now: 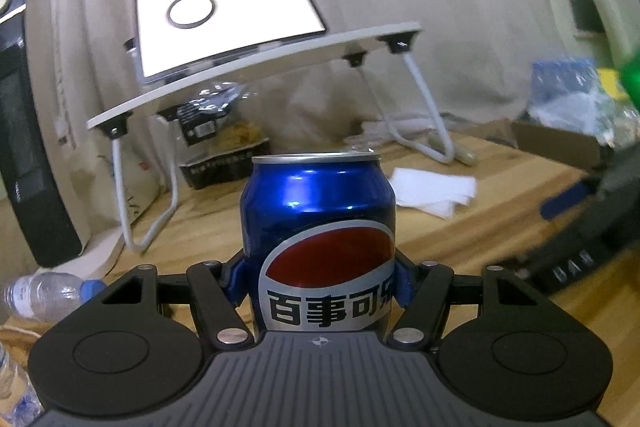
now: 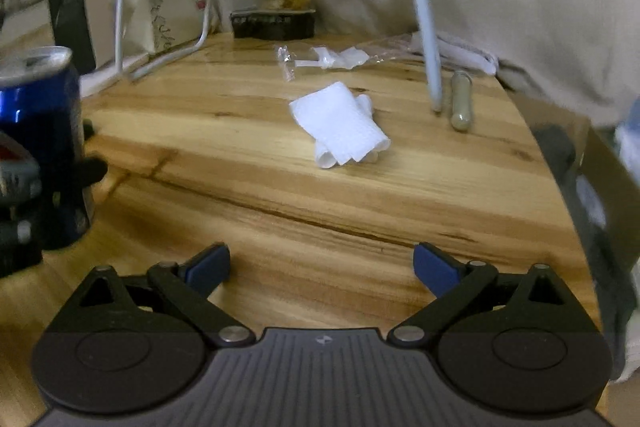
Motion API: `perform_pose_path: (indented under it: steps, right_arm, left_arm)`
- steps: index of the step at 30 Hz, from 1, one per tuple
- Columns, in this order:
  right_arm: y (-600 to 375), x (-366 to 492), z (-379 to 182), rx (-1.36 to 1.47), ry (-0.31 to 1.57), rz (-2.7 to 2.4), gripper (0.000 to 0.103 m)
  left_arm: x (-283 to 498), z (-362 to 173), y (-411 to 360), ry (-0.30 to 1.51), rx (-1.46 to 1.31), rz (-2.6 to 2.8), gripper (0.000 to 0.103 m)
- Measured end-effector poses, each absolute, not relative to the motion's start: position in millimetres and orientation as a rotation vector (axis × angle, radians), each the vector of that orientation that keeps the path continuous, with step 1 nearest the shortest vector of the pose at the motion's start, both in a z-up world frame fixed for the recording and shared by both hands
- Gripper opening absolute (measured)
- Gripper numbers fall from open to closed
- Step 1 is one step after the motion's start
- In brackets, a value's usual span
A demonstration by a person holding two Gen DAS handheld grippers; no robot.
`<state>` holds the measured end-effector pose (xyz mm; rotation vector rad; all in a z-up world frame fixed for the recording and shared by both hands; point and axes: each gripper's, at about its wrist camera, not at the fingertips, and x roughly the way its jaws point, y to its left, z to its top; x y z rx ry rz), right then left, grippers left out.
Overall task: Clean container
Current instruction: 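Lower the upright Pepsi can onto the table with the left gripper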
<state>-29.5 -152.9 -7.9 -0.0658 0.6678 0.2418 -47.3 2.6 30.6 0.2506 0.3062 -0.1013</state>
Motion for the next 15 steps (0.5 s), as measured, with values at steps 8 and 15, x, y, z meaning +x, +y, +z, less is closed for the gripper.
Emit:
perform_pose_path:
  steps: [8,15]
  right_arm:
    - [-155.7,-24.6,-9.0,-0.056,0.665,0.252,0.103]
    - [-162.0,-22.9,-8.0,-0.013,0.658,0.267,0.103]
  left_arm:
    - [36.7,54.5,-10.4,0.356,0.142,-0.028,0.067]
    - [93.7,35.7,-13.2,0.419,0.032,0.049,0.067]
